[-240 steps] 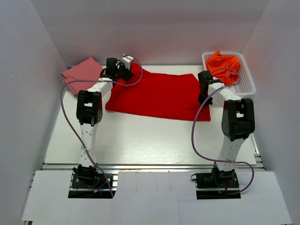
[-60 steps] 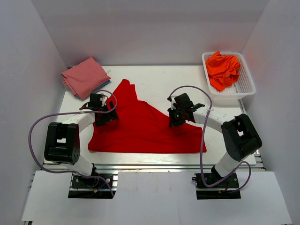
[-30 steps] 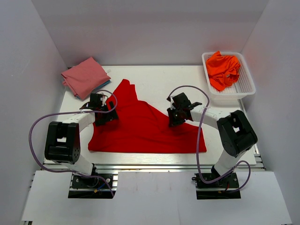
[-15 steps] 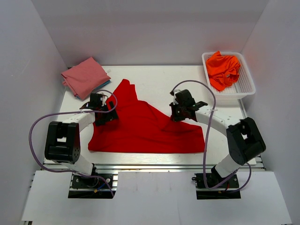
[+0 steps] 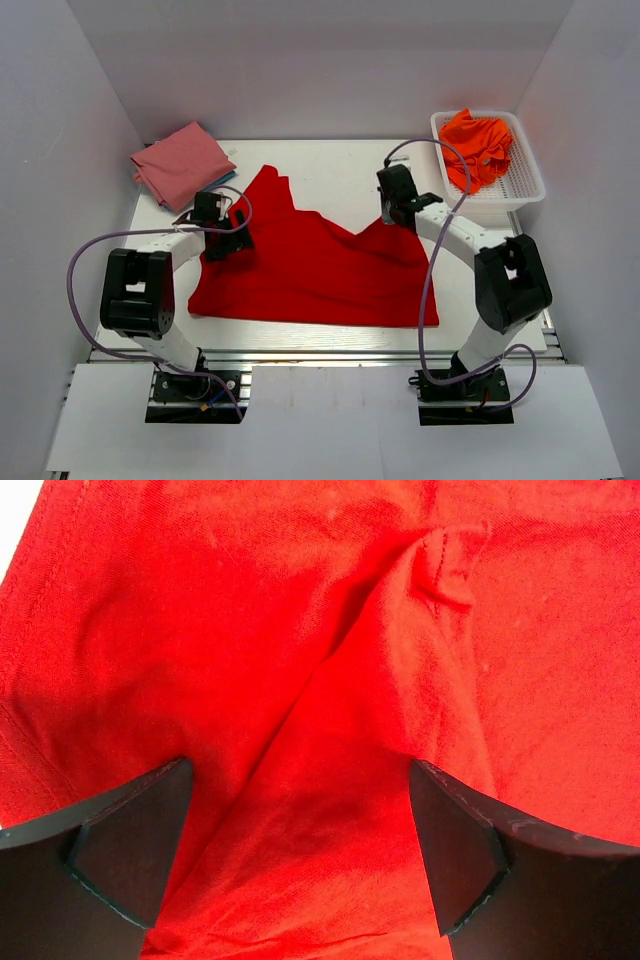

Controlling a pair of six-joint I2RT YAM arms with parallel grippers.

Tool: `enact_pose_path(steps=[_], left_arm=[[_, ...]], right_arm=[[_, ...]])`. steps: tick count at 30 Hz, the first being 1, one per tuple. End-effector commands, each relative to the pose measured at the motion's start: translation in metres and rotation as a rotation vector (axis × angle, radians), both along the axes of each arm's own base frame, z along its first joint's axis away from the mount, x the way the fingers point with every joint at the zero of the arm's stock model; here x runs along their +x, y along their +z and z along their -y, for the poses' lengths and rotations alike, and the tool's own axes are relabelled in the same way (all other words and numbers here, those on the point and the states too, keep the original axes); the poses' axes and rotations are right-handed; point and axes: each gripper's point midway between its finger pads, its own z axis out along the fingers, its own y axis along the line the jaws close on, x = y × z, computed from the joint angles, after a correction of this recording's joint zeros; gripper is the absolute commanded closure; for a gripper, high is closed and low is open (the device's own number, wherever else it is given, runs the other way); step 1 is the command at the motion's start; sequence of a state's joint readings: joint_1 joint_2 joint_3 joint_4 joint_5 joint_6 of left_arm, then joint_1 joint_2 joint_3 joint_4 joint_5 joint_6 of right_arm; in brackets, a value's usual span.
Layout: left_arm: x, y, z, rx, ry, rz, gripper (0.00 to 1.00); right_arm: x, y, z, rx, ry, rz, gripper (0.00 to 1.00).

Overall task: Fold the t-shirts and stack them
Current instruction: Grap the side of the flattened tshirt furthest away from the robot with both arms

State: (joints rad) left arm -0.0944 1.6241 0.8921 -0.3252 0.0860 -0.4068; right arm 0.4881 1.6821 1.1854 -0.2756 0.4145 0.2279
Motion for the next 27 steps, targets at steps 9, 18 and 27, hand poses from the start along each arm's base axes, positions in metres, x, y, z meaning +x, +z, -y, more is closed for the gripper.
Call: enact_pose_path(steps=[9,18,27], left_arm=[[0.02,-0.002,-0.001,0.02,-0.017,-0.014,0.0],[0.037,0.015,0.006,-0.012,-0.034,0.048,0.0],[0.078,0.086,0.013,-0.029,-0.044,0.259,0.0]], right_arm=[[0.1,0.003,0.054,-0.142,-0.231,0.095,1.0],[0.136,0.008,0.067,-0.124,-0.331,0.041,0.44],[0.1,0.026,0.033,0.06,-0.153,0.002,0.1]])
